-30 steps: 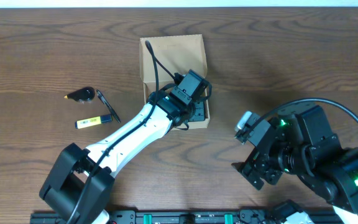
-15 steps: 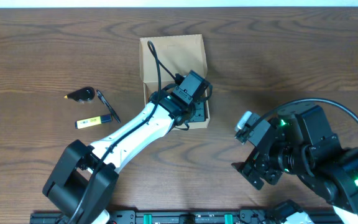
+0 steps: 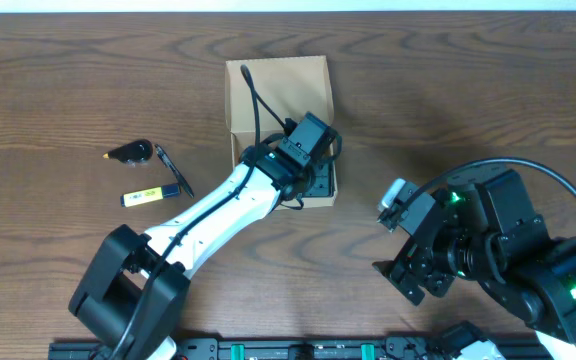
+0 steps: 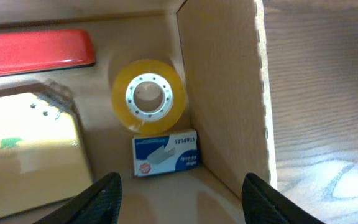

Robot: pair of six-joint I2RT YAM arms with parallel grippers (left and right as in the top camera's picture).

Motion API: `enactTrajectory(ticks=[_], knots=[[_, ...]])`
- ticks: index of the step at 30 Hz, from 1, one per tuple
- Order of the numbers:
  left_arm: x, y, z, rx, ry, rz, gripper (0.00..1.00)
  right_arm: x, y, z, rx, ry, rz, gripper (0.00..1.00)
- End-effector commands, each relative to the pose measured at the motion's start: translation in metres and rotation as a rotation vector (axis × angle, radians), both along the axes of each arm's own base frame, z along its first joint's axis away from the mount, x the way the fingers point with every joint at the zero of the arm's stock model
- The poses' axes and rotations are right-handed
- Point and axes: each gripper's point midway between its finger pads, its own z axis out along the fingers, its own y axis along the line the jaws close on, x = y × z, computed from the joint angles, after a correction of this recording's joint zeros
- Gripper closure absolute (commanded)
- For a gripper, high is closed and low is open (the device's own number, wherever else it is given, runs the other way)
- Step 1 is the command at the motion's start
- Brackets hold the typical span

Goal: Pack container
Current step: 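Carry the staples box into the box and release it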

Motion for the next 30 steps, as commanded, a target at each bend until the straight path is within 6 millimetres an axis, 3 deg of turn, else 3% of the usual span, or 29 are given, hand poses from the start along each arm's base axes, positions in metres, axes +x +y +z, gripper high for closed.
enactTrajectory(ticks=[1,8,14,30], knots=[[0.023,0.003,0.027,0.017,-0.072,-0.017,0.37,0.001,-0.001,0.0,0.004,0.007,-0.018,0.01],[0.043,0.011,0.085,0.071,-0.154,-0.042,0.36,0.001,-0.001,0.0,0.004,0.007,-0.018,0.01],[0.045,0.019,0.121,0.109,-0.189,-0.039,0.32,0.001,-0.001,0.0,0.004,0.007,-0.018,0.01],[0.038,0.026,0.123,0.129,-0.155,-0.031,0.32,0.001,-0.001,0.0,0.004,0.007,-0.018,0.01]])
